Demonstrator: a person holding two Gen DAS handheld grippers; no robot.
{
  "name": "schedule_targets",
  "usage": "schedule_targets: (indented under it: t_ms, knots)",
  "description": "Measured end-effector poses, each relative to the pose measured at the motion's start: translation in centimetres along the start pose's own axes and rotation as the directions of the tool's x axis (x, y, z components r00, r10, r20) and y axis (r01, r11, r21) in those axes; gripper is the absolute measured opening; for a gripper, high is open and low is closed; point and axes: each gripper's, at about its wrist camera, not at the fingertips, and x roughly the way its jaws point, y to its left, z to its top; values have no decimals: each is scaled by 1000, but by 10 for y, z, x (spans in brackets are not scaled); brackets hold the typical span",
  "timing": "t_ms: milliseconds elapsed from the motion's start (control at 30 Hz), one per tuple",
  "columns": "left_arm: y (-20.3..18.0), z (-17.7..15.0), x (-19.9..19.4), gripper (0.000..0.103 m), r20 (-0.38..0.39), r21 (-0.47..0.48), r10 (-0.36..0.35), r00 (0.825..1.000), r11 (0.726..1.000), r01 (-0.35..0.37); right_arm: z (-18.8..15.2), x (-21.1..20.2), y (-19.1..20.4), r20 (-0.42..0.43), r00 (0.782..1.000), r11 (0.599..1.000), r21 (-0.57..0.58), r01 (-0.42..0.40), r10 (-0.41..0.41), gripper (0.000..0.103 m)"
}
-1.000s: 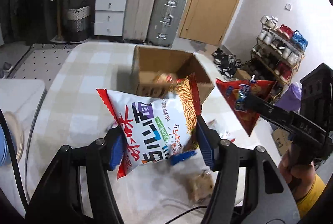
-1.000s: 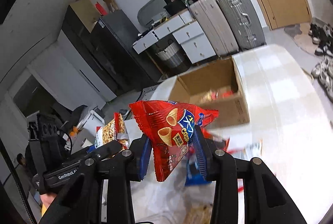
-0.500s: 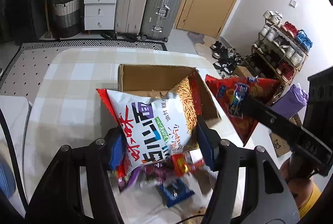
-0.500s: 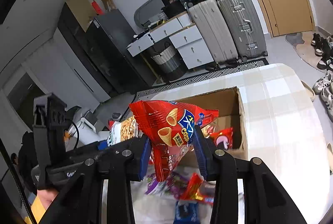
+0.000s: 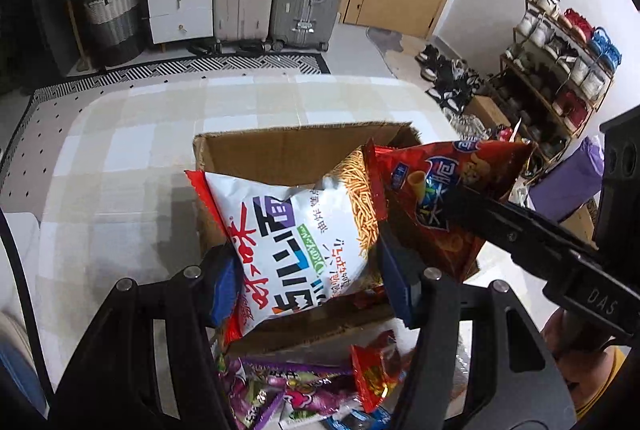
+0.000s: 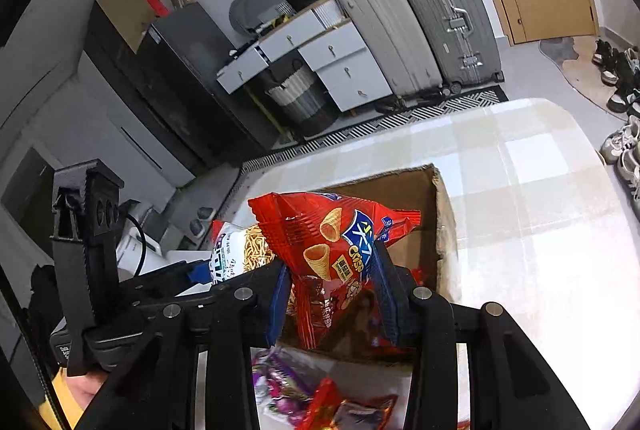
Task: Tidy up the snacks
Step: 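Lift and carry the red chip bag and white snack bag over the box with both tools, then open both tools to drop the two bags into the box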
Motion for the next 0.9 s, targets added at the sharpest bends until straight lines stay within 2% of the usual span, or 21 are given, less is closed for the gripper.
schedule_targets:
  t_ms: [467, 900]
  knots:
    - [0, -18, 52, 59, -59, 21, 21, 998, 1000, -20, -7, 28, -17, -61, 996, 997, -30, 64, -66, 38]
    - [3, -19, 70, 60, -78, 20, 30, 996, 999, -28, -8, 34, -17, -74, 994, 996, -38, 80, -82, 38]
